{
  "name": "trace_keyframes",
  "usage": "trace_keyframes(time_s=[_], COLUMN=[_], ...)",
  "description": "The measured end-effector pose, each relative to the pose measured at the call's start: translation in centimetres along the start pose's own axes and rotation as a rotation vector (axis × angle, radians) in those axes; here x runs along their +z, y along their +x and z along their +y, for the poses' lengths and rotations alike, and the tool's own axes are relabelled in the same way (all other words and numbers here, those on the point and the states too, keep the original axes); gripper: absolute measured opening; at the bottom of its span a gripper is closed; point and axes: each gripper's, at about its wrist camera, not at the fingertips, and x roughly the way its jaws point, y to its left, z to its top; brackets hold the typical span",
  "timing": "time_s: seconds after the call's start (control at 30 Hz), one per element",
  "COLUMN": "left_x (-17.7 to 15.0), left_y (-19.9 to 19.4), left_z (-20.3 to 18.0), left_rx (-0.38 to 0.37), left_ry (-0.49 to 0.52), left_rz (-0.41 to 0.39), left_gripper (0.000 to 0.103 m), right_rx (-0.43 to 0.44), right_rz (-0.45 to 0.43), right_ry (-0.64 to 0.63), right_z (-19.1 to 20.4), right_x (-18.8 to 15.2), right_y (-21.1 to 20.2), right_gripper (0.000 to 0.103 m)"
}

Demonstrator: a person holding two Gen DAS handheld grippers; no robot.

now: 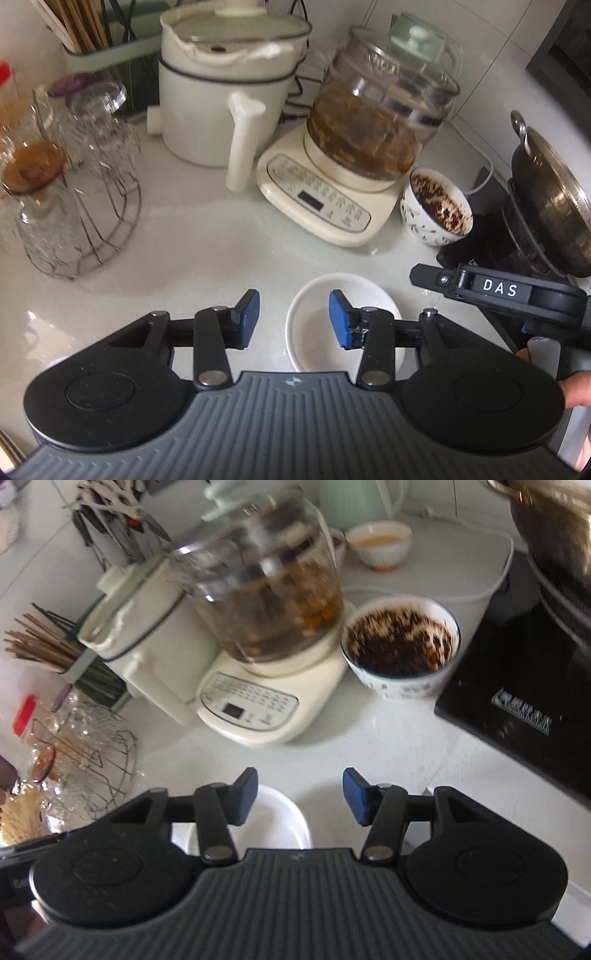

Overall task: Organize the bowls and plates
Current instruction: 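Move both grippers toward the small white ceramic bowl, then close the left gripper on the white bowl rim while the right gripper clamps it too, then lift the white bowl with both grippers and lower it into another white bowl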

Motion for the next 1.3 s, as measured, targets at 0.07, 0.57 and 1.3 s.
trace_keyframes(time_s=[0.07, 0.57, 1.3], left_x=[-0.4, -2.0, -1.4], left_y=[0.9, 5.9, 3.3], left_z=[0.1, 1.8, 2.2], left_rx=[-0.002, -0.046, -0.073], left_ry=[-0.010, -0.116, -0.142], left_rz=[0.021, 0.139, 0.102], left_gripper=[0.047, 0.021, 0.009], right_rx=[0.027, 0.096, 0.154], right_rz=[0.042, 0.216, 0.179], right_ry=[0.022, 0.047, 0.032], right_z=[-0.6, -1.5, -1.0], right_x=[-0.3, -2.2, -1.7], right_y=[0.8, 5.1, 3.4], right_gripper=[0.054, 0.021, 0.013])
